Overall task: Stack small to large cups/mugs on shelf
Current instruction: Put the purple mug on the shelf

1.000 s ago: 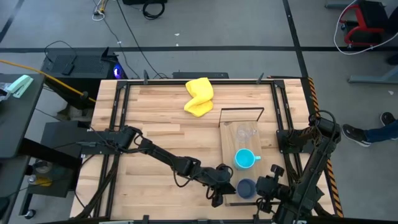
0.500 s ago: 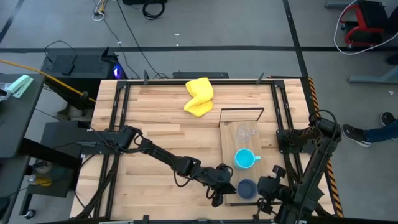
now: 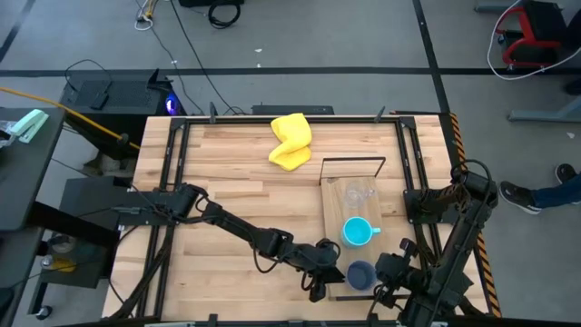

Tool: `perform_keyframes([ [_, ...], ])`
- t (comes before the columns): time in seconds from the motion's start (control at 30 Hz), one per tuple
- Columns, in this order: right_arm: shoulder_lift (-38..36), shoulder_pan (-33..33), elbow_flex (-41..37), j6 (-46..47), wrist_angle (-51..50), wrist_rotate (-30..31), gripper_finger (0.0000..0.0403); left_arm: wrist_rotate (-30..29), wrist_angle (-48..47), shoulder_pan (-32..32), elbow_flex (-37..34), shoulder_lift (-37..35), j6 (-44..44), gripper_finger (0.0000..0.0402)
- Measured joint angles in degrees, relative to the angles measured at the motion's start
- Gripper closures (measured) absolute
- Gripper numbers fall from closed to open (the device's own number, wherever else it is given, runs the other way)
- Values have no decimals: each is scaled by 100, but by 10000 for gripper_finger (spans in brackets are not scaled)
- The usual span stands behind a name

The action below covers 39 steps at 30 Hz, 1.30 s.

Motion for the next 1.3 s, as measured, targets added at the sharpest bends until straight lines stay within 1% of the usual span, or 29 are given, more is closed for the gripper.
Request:
perform_keyframes([
  [0.1, 0, 37, 54, 44, -91, -6, 332, 2, 0, 0, 1, 0, 0, 344],
  [0.23, 0, 61, 329, 81, -373, 65, 343, 2, -4, 0, -1, 0, 0, 346],
  [0.37, 0, 116, 629, 110, -837, 197, 362, 2, -11, 0, -1, 0, 0, 341],
  [0.57, -15, 428, 1035, -25, -837, 313, 397, 4, -13, 9, -1, 0, 2, 340],
  [0.7, -17, 739, 1295, -31, -833, 557, 395, 2, -13, 15, -1, 0, 2, 345],
  [0.8, -20, 977, 1362, -55, -752, 547, 397, 2, -13, 17, -1, 0, 2, 346],
  [0.93, -19, 1272, 1332, -386, -79, 517, 400, 2, -11, 22, -1, 0, 2, 341],
  [1.03, 52, 1358, 1325, -625, 339, 696, 400, -27, -13, 26, -2, 0, 2, 338],
  [1.3, 103, 1360, 1320, -585, 23, 756, 400, -63, -11, 26, -7, 0, 155, 346],
])
